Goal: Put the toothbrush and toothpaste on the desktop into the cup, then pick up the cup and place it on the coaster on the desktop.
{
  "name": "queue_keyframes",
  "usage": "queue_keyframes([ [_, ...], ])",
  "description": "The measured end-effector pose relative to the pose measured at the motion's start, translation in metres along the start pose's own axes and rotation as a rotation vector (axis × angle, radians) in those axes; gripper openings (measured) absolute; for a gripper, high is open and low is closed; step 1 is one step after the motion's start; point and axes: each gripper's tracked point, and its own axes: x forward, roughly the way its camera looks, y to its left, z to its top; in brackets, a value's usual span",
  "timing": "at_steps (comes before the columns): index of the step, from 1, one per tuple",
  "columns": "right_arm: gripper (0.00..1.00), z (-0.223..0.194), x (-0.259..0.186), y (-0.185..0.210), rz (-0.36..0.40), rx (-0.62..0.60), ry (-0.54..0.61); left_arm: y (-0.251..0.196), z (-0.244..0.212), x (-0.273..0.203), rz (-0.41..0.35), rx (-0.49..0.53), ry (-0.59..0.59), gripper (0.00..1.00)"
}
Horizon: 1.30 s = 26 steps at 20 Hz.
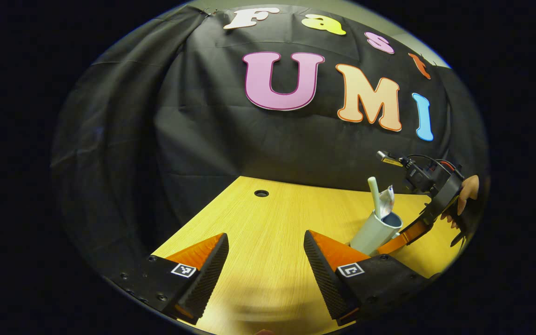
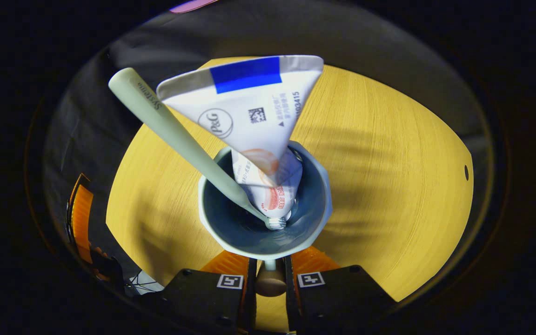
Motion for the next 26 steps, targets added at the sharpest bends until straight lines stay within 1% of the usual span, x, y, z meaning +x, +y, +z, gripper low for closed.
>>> queue_keyframes([
  [3, 0.28, 0.002, 0.010, 0.005, -0.014, -0.005, 0.023, 0.003, -0.001, 0.000, 0.002, -0.003, 0.002, 0.94],
  [4, 0.24, 0.000, 0.011, 0.002, -0.018, -0.003, 0.029, 0.003, -0.001, 0.000, 0.002, -0.003, 0.002, 0.94],
  [6, 0.25, -0.001, 0.012, -0.002, -0.016, 0.000, 0.026, 0.000, -0.001, 0.001, -0.002, -0.003, 0.004, 0.94],
  [7, 0.27, -0.005, 0.006, -0.002, -0.006, 0.005, 0.020, -0.002, -0.001, 0.001, -0.006, -0.002, 0.004, 0.94],
  [8, 0.34, -0.006, -0.003, -0.006, -0.003, 0.005, 0.006, -0.005, 0.000, 0.002, -0.010, 0.002, 0.005, 0.94],
  [11, 0.89, 0.005, -0.022, -0.003, 0.006, -0.002, -0.068, -0.020, 0.006, 0.002, -0.035, 0.019, -0.002, 0.94],
  [12, 1.00, 0.007, -0.024, -0.002, 0.013, 0.001, -0.094, -0.026, 0.009, 0.003, -0.046, 0.025, -0.006, 0.94],
  [13, 0.95, 0.007, -0.032, -0.001, 0.027, 0.006, -0.125, -0.034, 0.012, 0.003, -0.056, 0.031, -0.009, 0.93],
  [14, 0.99, 0.007, -0.038, -0.002, 0.035, 0.014, -0.161, -0.041, 0.016, 0.004, -0.070, 0.033, -0.014, 0.93],
  [15, 0.95, 0.006, -0.044, -0.005, 0.038, 0.017, -0.199, -0.050, 0.019, 0.003, -0.081, 0.033, -0.020, 0.94],
  [16, 0.99, 0.002, -0.050, -0.009, 0.033, 0.019, -0.243, -0.057, 0.023, 0.003, -0.092, 0.034, -0.021, 0.94],
  [17, 0.99, 0.000, -0.059, -0.014, 0.028, 0.020, -0.289, -0.065, 0.025, 0.002, -0.103, 0.032, -0.019, 0.93],
  [18, 0.95, -0.002, -0.070, -0.019, 0.022, 0.021, -0.342, -0.074, 0.030, 0.001, -0.118, 0.027, -0.021, 0.93],
  [19, 0.99, -0.002, -0.082, -0.025, 0.013, 0.023, -0.400, -0.085, 0.035, -0.001, -0.134, 0.025, -0.032, 0.94],
  [21, 0.99, -0.004, -0.112, -0.040, -0.004, 0.024, -0.526, -0.105, 0.042, -0.003, -0.155, 0.037, -0.043, 0.93],
  [22, 0.95, -0.006, -0.130, -0.048, -0.015, 0.022, -0.590, -0.114, 0.046, -0.005, -0.162, 0.038, -0.046, 0.93],
  [23, 0.95, -0.007, -0.148, -0.057, -0.029, 0.022, -0.654, -0.125, 0.050, -0.009, -0.174, 0.032, -0.050, 0.93],
  [24, 0.99, -0.010, -0.169, -0.066, -0.038, 0.025, -0.718, -0.137, 0.054, -0.013, -0.185, 0.024, -0.057, 0.93],
  [25, 0.99, -0.011, -0.187, -0.075, -0.047, 0.032, -0.778, -0.149, 0.059, -0.018, -0.192, 0.020, -0.067, 0.93],
  [26, 0.95, -0.014, -0.204, -0.083, -0.058, 0.045, -0.834, -0.160, 0.064, -0.023, -0.193, 0.025, -0.080, 0.94],
])
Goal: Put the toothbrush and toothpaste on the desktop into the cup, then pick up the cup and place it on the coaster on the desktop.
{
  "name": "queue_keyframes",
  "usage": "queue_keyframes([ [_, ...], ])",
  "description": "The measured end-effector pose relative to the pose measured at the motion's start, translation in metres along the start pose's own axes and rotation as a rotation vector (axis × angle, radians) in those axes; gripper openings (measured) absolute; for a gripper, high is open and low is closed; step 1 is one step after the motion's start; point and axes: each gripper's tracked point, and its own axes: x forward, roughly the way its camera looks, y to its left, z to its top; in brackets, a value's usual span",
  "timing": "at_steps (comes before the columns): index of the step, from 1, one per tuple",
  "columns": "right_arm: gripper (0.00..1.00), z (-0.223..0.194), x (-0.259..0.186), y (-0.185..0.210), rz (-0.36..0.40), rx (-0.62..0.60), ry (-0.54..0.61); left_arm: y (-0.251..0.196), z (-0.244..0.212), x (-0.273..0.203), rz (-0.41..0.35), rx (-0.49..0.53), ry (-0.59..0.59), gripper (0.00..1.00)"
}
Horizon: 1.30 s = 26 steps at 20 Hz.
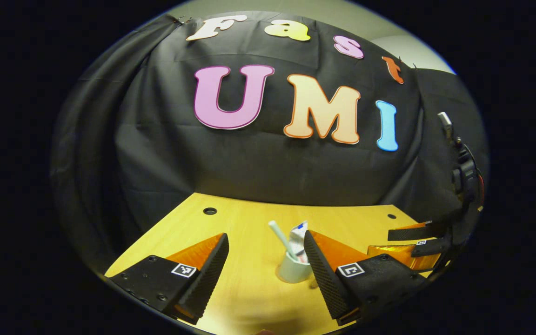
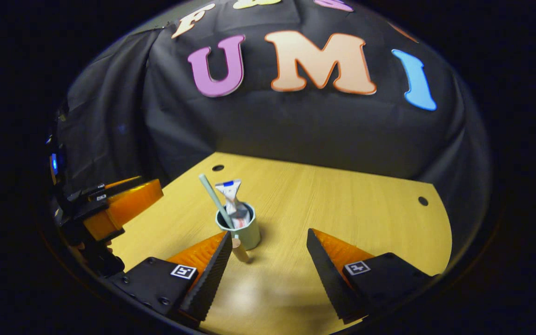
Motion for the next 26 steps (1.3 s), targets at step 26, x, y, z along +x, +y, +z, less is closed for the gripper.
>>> queue_keyframes([
  [26, 0.98, 0.107, -0.152, -0.112, -0.275, 0.106, -0.500, -0.060, 0.093, -0.051, 0.014, 0.074, -0.234, 0.92],
])
